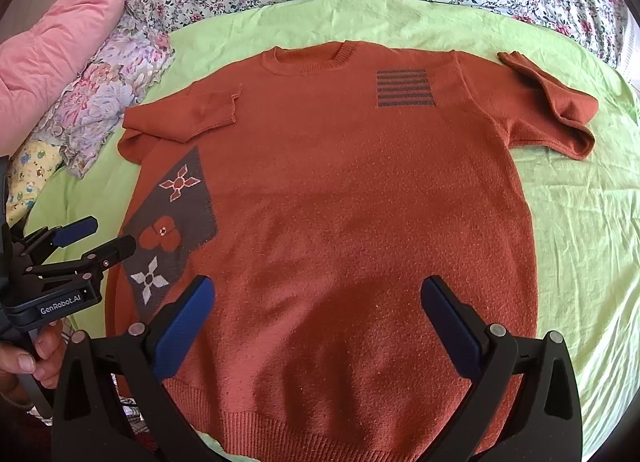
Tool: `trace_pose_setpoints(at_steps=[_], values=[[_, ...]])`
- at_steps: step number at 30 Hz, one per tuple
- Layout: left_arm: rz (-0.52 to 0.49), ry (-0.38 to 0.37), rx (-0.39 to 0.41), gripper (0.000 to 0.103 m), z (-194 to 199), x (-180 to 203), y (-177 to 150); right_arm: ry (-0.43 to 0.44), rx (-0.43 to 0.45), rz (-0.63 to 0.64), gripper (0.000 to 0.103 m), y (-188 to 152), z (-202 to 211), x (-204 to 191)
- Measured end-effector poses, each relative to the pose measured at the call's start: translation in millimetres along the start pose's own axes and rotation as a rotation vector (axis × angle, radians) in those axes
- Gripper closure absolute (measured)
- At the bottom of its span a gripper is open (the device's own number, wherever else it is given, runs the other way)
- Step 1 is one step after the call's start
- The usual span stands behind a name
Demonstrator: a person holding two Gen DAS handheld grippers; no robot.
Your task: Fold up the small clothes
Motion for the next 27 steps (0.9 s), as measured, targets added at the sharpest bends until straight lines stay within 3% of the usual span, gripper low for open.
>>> trace_pose_setpoints(at_steps=[27], values=[[0.015,-0.031,0.015,0.023,-6.2,2.4,10.3,0.009,-0.015,-0.031,0.001,6.9,0.0,8.0]])
Point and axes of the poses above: each gripper's, at about its wrist camera, not at the fingertips, and z roughly against the way its jaws point, x to its right, y to its top, the point moved 5 cm from there along -z, roughly the way its jaws point, and after that the axes turned 5 degrees about -z, right-handed, at the moved point
